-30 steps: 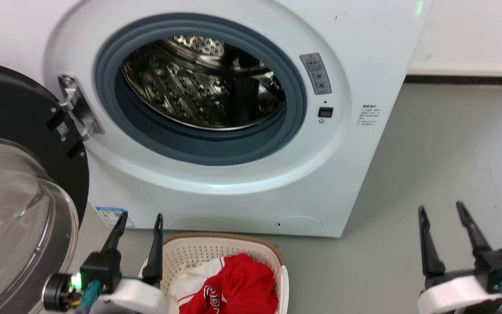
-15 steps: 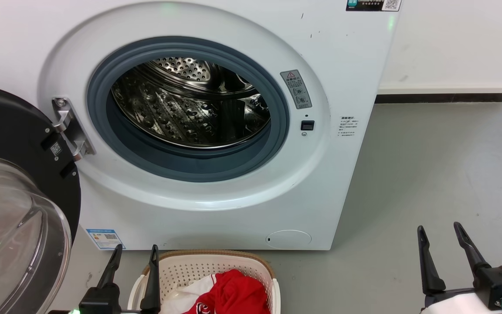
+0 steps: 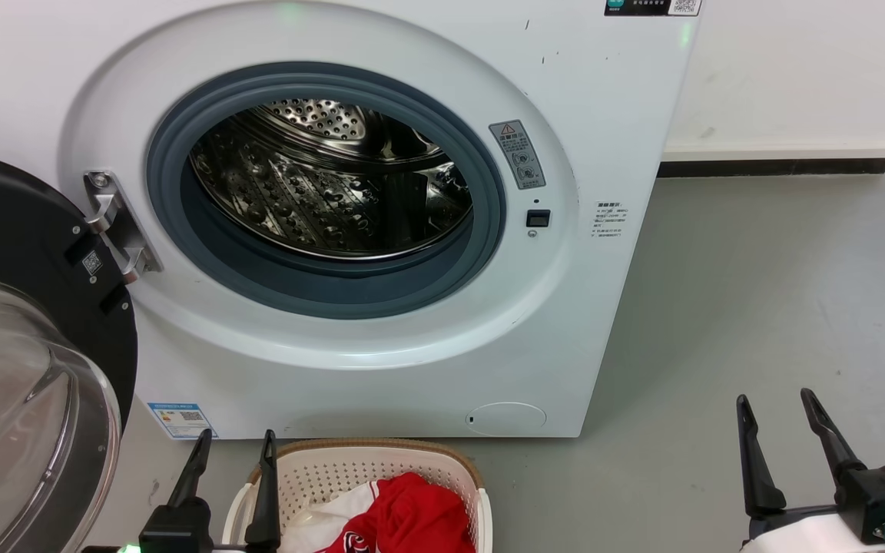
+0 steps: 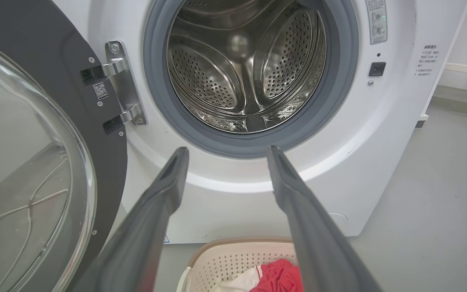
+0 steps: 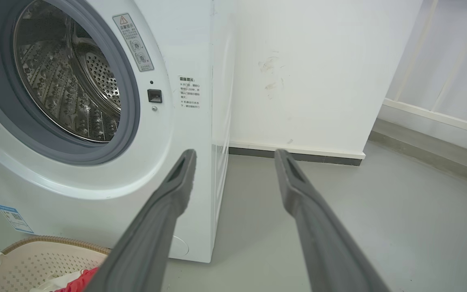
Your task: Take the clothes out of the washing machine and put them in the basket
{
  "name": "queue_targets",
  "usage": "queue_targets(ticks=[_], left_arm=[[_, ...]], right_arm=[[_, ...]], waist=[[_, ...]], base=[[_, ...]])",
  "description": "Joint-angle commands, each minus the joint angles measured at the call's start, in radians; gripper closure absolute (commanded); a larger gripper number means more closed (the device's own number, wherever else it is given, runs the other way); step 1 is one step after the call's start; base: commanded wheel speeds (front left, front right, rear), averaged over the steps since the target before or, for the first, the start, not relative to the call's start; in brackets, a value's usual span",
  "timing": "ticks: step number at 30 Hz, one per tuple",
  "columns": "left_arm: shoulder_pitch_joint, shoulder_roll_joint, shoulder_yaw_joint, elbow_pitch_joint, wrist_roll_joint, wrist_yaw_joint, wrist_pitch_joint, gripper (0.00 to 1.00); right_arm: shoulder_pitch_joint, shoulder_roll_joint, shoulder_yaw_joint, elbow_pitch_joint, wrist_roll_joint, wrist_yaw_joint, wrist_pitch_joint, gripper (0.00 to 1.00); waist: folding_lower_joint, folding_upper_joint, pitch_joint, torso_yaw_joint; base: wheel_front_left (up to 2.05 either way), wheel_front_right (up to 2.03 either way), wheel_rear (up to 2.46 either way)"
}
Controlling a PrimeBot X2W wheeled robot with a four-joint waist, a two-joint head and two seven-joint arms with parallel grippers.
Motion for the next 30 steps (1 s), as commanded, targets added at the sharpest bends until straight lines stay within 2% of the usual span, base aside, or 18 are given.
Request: queue_targets(ticks=[1,6,7,12,30], left_arm=[[-0.006,-0.004,0.007,0.001,0.007,0.002,-0.002,0.0],[-0.01,-0.006,0.009,0.006,0.011,-0.008,-0.002,0.0],[-0.004,-0.003,0.008,0.004,0.008,-0.008,0.0,1.0],[0.011,-0.004,0.002,0.049,0.006,-0.01,0.007,1.0],[-0.049,-0.011,0.035,0.073,-0.362,-0.035,0.095,1.0]], right_arm=[[-0.012,0.0,0.001,0.0,-0.001,-0.001,-0.002,0.0],[-0.013,0.0,0.003,-0.001,-0.003,-0.001,-0.002,0.0],[-0.001,0.0,0.002,0.0,-0.002,0.0,0.0,1.0],[0.012,0.003,0.002,0.045,0.001,0.0,0.007,1.0],[-0.039,0.002,-0.005,0.069,0.386,0.0,0.094,1.0]], waist=[[0.0,-0.0001,0.0,0.001],[0.0,-0.0001,0.0,0.004],[0.0,-0.0001,-0.001,0.004],[0.0,-0.0001,-0.001,0.004],[0.0,-0.0001,0.003,0.007]], base=[[0.0,0.0,0.0],[0.0,0.0,0.0],[0.0,0.0,0.0],[0.0,0.0,0.0],[0.0,0.0,0.0]])
